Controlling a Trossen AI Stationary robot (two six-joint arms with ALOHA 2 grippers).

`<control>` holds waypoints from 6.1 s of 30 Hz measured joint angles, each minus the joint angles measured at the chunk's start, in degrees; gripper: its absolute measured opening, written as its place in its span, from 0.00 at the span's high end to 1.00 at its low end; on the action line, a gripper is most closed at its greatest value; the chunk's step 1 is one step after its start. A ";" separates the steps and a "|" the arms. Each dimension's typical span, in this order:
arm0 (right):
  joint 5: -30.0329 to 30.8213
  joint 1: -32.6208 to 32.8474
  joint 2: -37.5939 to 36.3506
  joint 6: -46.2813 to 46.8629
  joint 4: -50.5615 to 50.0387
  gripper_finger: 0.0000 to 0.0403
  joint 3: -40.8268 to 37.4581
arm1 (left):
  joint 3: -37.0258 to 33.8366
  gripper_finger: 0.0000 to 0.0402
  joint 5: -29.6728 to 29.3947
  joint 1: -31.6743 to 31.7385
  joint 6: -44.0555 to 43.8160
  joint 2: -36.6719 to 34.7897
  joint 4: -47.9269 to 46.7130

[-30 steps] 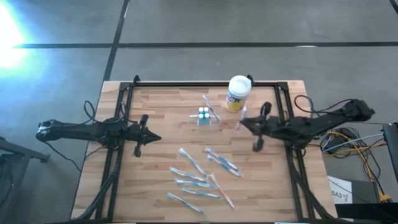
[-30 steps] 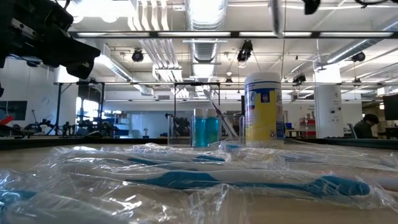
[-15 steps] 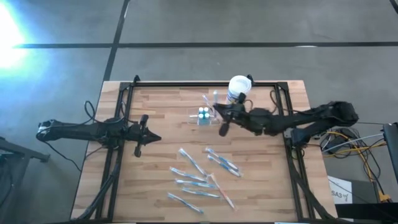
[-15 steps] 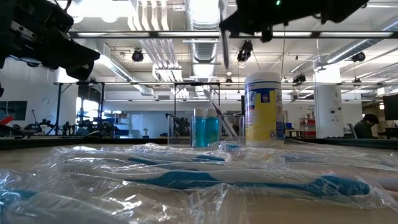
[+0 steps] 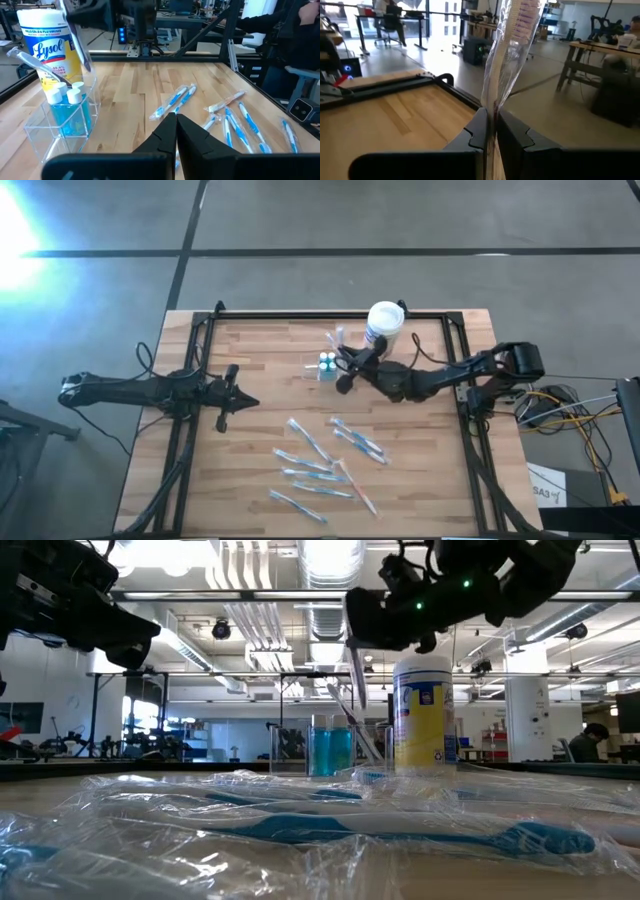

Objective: Pick & Place toothbrushing station
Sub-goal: Put the violet toothbrush into the transparent organizer, then put the blue toothbrush into the transparent organizer

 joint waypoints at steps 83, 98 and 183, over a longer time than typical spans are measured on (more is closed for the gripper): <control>2.54 -1.41 7.11 6.81 -15.09 0.67 2.62 | 0.00 0.94 0.03 0.02 -1.55 0.00 -0.05; -12.41 8.53 -25.97 -8.07 -26.81 0.71 2.62 | -0.02 0.94 0.59 0.01 -1.79 0.00 -0.33; -30.56 8.95 -90.88 6.09 -39.27 0.98 -40.74 | 0.00 0.94 0.66 0.00 -5.49 0.00 3.92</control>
